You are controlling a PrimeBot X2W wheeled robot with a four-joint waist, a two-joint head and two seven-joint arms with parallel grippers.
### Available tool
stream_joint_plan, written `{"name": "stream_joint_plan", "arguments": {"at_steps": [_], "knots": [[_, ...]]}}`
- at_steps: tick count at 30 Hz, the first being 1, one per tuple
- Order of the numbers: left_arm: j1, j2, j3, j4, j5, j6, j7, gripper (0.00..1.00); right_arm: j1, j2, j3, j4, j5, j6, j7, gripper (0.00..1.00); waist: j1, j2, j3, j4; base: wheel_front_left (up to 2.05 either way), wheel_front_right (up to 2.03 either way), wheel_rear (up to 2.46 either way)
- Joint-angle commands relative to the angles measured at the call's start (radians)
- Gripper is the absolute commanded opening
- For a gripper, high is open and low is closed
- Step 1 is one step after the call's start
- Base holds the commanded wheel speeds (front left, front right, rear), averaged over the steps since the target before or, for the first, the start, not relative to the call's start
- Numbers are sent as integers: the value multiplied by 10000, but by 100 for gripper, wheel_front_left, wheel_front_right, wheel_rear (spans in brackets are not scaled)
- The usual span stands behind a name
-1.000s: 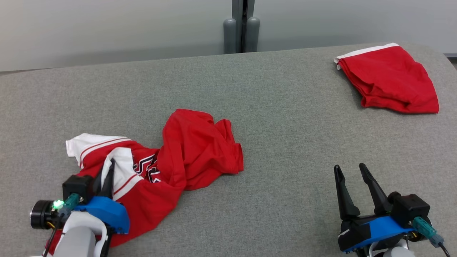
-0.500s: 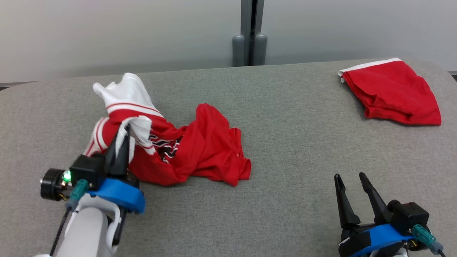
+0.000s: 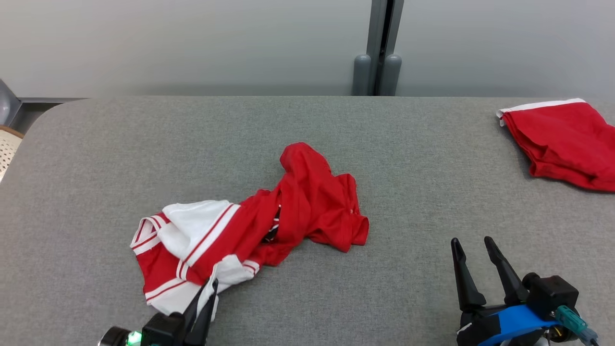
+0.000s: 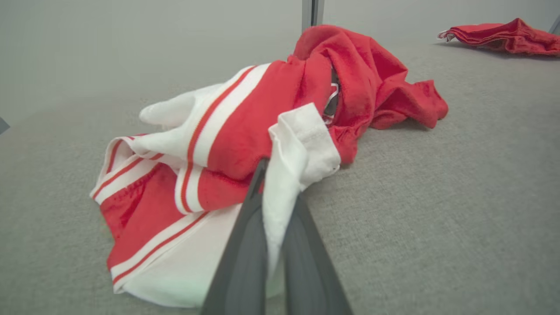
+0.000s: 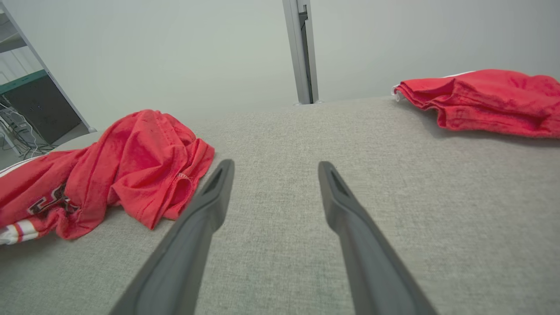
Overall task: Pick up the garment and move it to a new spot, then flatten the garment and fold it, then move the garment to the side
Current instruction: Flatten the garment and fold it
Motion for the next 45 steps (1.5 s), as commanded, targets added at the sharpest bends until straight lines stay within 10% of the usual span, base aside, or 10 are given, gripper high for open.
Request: {"name": "stream_joint_plan", "arguments": {"at_steps": [1,6,7,8,21,32,45], "knots": [[238,40,42,-86,45,-4,-28,0,69,-6,-37,6,45,5,-49,100,0,0,-20,110,0,0,0],[859,-18,-63,-274,-9,-5,-26,0,141,-6,-3,61,57,5,-49,100,0,0,-81,255,0,0,0],[900,-42,-67,-317,-13,-5,-26,35,144,-6,7,68,58,5,-49,100,0,0,-93,269,0,0,0],[927,-111,-76,-419,-25,-6,-26,99,150,-6,11,77,66,5,-49,100,0,0,-108,280,0,0,0],[913,-444,710,-2494,181,-3,-26,100,187,-6,22,135,102,5,-49,100,0,0,-239,60,0,0,0],[655,-744,2103,-1277,118,79,-25,100,231,-6,-26,91,138,4,-49,100,0,0,-156,-368,0,0,0],[1062,-1019,1482,-139,-272,-3,-26,100,195,-6,-66,83,158,5,-49,100,0,0,-71,-285,0,0,0]]}}
